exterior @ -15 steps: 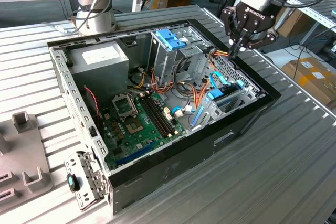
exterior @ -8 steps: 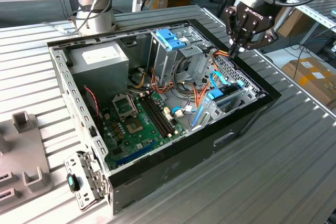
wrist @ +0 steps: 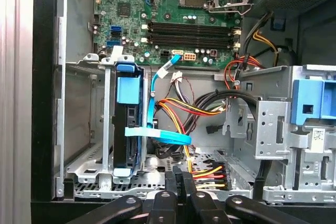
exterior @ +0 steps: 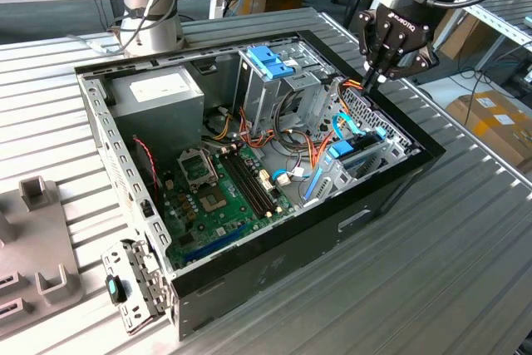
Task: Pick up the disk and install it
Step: 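Insert the second disk wire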
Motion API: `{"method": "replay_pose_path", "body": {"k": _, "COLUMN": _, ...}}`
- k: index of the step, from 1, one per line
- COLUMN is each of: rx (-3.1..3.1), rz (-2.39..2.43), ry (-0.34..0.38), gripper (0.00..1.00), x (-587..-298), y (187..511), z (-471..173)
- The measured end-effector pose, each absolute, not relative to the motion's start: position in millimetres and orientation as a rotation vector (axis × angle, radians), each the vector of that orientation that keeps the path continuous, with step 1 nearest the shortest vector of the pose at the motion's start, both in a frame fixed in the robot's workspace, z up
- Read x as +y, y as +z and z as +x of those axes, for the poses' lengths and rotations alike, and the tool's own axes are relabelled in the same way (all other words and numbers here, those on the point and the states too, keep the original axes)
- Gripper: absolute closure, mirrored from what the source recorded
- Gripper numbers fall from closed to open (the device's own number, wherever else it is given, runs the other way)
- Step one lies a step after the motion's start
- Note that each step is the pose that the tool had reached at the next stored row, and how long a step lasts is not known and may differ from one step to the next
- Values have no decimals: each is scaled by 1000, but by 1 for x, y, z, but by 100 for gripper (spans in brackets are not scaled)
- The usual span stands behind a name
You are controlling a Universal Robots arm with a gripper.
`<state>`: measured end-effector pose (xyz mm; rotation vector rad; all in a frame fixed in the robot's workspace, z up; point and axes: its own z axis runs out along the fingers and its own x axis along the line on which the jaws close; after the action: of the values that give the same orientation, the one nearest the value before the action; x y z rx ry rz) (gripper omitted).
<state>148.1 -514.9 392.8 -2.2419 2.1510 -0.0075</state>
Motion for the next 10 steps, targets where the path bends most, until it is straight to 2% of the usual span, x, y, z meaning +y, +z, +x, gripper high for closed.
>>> {"method": "replay_pose_path", "body": {"k": 10, "rx": 2148, "rz": -2239, "ry": -2, "gripper": 84, "x": -527, "y": 392, "z": 148}}
